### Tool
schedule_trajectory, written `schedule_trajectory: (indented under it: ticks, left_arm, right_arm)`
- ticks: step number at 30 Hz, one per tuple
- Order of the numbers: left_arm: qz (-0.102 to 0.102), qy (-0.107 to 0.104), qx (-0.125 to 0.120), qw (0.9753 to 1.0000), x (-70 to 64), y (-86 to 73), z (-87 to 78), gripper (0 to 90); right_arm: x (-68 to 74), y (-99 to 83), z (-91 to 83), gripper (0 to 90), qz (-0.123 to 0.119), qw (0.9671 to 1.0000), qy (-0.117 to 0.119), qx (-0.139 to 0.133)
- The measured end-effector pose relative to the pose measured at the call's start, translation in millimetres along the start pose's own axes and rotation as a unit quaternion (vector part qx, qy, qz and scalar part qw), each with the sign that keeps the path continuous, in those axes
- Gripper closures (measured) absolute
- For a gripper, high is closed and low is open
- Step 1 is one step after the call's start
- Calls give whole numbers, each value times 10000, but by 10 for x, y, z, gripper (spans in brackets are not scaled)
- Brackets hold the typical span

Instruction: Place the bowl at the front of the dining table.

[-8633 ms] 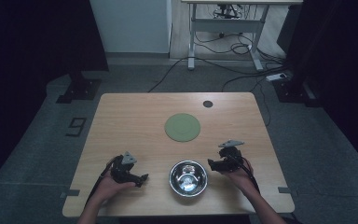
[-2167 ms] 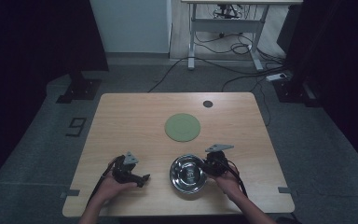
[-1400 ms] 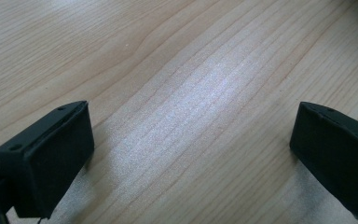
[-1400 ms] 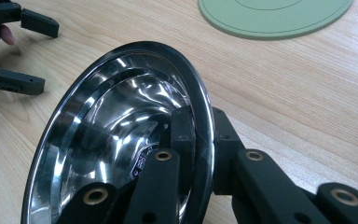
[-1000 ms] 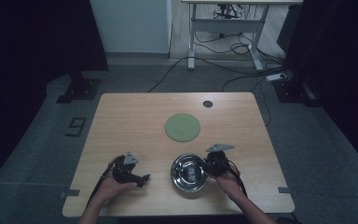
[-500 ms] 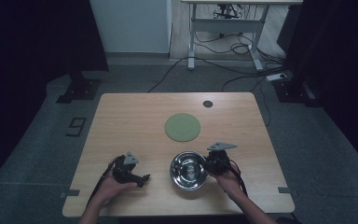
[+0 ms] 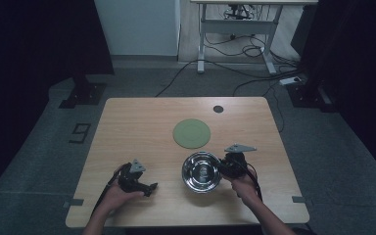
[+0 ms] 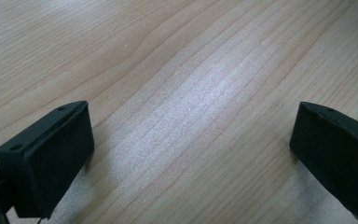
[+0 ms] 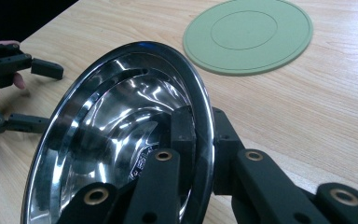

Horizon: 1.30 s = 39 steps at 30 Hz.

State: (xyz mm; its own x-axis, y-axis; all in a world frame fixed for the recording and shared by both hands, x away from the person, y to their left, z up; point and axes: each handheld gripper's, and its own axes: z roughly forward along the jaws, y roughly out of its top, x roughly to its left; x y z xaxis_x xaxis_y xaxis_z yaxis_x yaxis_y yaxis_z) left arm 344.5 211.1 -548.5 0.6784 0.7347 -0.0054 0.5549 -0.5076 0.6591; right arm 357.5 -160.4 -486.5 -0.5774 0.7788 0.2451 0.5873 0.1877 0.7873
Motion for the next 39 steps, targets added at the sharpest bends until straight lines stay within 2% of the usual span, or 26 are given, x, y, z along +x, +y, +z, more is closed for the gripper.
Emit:
schedule_trajectory:
  ticks: [19,39]
  left_arm:
    - [-4,2,4,10000,-3,0,-1,0]
    - [-7,4,5,10000,-4,0,-1,0]
  right_arm:
    - [-129,162,22,837,257,9996,8,-88]
    - [-179,400,64,837,255,9994,-95,-192]
